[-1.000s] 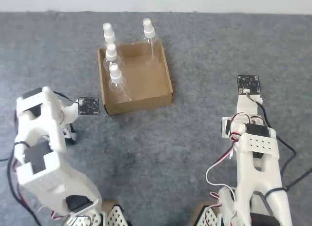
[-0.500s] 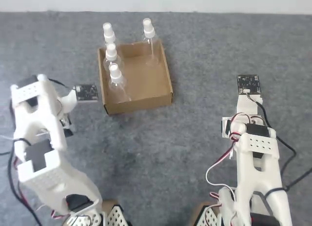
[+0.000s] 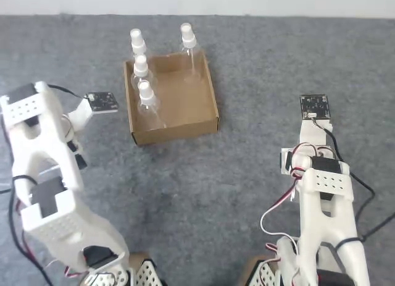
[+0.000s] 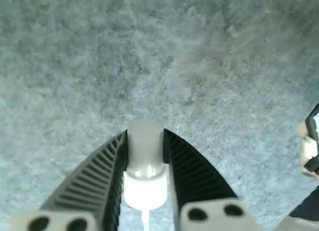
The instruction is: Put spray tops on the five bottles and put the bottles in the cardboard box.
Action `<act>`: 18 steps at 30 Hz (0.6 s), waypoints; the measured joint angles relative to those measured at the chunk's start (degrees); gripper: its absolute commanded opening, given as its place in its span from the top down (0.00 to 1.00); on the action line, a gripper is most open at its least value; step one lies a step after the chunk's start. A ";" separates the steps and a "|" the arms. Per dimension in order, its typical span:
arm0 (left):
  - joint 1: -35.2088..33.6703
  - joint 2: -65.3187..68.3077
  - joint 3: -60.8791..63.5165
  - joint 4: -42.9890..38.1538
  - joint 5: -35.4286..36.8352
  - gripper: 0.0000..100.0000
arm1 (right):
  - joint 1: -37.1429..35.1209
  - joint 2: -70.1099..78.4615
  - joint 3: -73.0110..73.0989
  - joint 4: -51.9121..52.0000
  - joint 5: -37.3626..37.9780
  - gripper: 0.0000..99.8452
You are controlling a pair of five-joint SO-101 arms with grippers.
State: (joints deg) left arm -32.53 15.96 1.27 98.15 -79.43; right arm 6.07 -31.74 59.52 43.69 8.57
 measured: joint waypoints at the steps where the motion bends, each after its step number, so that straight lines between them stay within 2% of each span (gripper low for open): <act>1: 0.00 0.00 0.00 0.00 1.41 0.99 | 0.00 0.00 0.00 0.00 0.00 0.94; 5: 0.00 -0.70 0.00 0.00 6.51 0.99 | 0.00 0.00 0.00 0.00 0.00 0.94; 18: -0.70 -16.44 0.00 0.18 19.52 0.99 | 0.00 0.00 0.00 0.00 0.00 0.94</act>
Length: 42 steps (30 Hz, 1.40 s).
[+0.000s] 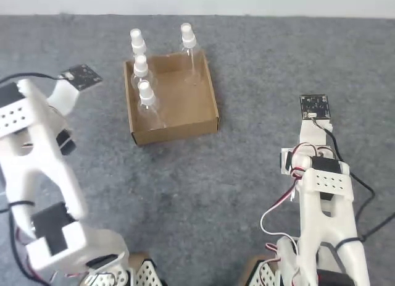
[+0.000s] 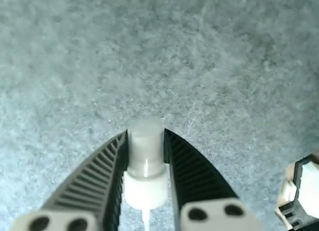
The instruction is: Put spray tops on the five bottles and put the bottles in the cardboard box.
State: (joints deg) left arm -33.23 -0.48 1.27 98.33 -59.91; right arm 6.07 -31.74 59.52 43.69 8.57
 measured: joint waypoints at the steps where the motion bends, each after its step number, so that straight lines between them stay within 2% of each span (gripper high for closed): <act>1: 0.00 -0.53 0.00 0.09 0.88 0.99 | 0.00 0.00 0.00 0.00 0.00 0.94; 18: 0.00 -12.84 0.09 0.26 14.15 0.99 | 0.00 0.00 0.00 0.00 0.00 0.94; 25: 0.09 -21.10 7.38 -0.09 16.79 0.99 | 0.00 0.00 0.00 0.00 0.00 0.94; 42: 0.09 -43.69 29.01 -19.25 27.25 0.99 | 0.00 -1.05 0.09 0.35 0.00 0.94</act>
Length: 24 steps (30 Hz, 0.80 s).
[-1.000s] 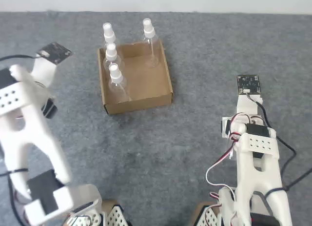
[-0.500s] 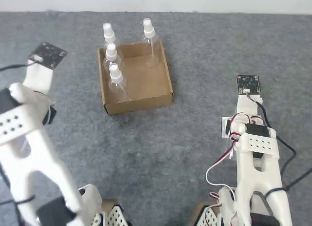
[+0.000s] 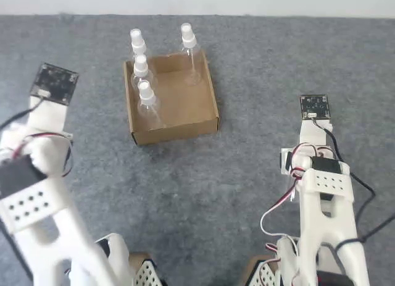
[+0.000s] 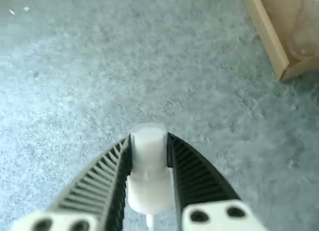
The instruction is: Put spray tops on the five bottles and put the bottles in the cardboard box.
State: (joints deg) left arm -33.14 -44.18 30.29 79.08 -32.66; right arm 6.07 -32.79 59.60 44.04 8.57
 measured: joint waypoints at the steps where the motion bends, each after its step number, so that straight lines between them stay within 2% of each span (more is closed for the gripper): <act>1: 0.00 -0.88 0.88 -0.97 0.97 0.99 | 0.00 -1.05 0.00 0.18 0.00 0.94; 9: 0.00 -6.15 2.73 -4.13 9.32 0.99 | 0.00 -13.36 4.40 3.69 0.00 0.94; 24: 4.84 -20.75 2.73 -6.07 34.73 0.99 | -0.09 -28.40 9.14 5.89 0.00 0.94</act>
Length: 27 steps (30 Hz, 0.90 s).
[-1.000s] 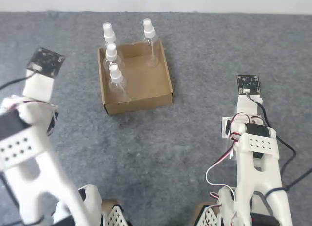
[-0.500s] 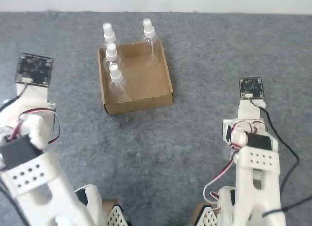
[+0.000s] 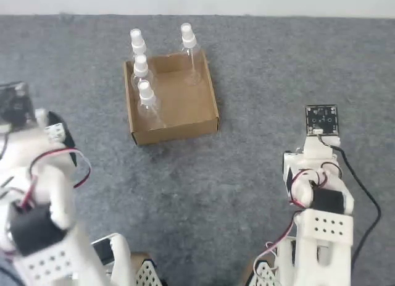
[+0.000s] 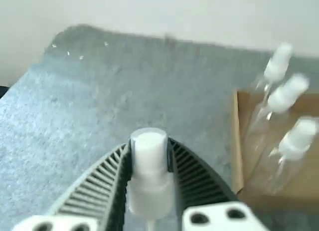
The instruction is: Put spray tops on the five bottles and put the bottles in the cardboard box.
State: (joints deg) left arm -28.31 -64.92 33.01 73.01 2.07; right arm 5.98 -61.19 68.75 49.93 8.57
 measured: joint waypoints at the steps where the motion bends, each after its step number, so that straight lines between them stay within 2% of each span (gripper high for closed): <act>1: 0.88 -1.32 0.00 -0.09 1.23 0.99 | -0.09 -0.88 0.00 0.62 0.00 0.94; 18: 11.87 -6.07 0.00 -0.18 22.51 0.99 | -11.43 -20.22 0.00 12.57 0.00 0.94; 27: 15.74 -7.56 0.00 -4.75 25.67 0.99 | -16.70 -25.05 1.93 14.33 0.00 0.94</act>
State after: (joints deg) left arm -12.57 -72.48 33.01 68.26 27.74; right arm -10.73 -86.24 70.68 64.26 8.57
